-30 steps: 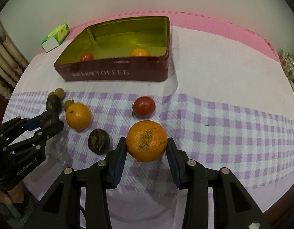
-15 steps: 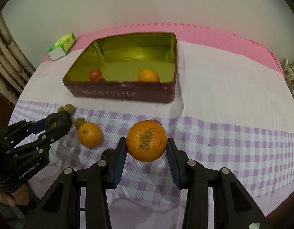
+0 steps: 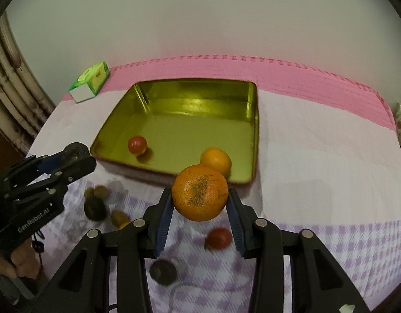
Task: Organize fruits
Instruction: 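Carry the tangerine and dark fruit over the TOFFEE tin with both tools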
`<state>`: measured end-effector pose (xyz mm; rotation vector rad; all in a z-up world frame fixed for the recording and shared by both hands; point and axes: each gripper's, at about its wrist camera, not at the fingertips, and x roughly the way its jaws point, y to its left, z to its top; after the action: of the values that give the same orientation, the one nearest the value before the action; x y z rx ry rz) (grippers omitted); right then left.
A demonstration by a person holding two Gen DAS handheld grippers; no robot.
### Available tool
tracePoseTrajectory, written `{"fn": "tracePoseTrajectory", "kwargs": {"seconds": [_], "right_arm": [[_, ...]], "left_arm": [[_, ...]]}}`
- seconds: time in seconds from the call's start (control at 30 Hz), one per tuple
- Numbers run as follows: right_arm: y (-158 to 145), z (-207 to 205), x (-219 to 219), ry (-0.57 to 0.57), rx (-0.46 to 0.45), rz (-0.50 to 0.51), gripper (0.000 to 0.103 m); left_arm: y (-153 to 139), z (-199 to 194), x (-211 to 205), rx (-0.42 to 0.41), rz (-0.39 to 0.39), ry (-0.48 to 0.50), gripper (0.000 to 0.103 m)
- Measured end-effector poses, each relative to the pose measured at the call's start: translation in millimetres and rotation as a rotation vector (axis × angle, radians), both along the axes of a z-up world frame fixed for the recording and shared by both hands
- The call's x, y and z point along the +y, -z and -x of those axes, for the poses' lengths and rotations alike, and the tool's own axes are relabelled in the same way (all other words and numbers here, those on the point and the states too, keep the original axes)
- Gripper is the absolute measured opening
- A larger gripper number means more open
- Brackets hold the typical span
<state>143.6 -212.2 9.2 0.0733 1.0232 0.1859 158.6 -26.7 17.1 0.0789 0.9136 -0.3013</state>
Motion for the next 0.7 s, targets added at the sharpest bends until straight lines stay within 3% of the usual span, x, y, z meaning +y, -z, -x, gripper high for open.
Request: {"fn": "tracePoseTrajectory", "kwargs": {"seconds": [0.33, 0.7], "right_arm": [[12, -34, 14, -0.042, 0.023, 0.013, 0.038], [28, -52, 9, -0.042, 0.063, 0.031, 0.038]], "left_arm": [[17, -38, -15, 0.036, -0.026, 0.005, 0.035], [33, -54, -17, 0.071, -0.061, 0.006, 0.035]]}}
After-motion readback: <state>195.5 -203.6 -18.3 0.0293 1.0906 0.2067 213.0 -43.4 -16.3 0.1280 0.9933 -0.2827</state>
